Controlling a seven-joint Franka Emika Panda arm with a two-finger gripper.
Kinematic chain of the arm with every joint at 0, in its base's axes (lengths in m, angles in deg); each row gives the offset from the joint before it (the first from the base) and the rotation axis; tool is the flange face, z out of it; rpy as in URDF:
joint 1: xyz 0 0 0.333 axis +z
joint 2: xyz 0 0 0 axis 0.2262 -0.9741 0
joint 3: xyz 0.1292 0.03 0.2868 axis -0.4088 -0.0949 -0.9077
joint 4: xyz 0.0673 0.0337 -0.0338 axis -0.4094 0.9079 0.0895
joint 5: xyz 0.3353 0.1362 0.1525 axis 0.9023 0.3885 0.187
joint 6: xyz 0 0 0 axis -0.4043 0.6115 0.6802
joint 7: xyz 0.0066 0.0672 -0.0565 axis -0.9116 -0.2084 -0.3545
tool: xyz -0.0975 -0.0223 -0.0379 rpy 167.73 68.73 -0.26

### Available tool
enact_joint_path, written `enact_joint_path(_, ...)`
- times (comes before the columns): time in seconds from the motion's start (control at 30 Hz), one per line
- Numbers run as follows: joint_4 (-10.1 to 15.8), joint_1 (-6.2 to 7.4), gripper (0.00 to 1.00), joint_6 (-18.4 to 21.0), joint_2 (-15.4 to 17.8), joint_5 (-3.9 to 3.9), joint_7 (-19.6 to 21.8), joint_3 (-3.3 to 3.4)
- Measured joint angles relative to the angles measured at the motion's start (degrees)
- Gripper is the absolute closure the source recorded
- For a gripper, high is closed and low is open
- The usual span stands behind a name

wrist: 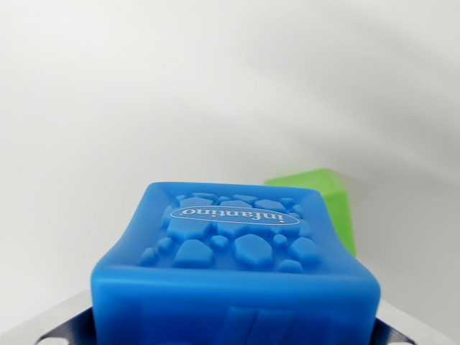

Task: Stack cube

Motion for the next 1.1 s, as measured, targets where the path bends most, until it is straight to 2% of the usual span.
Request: enact_joint_path(1.1, -1.09, -5.24, 1.0, 1.6, 0.47, 0.31, -17.61, 1.39)
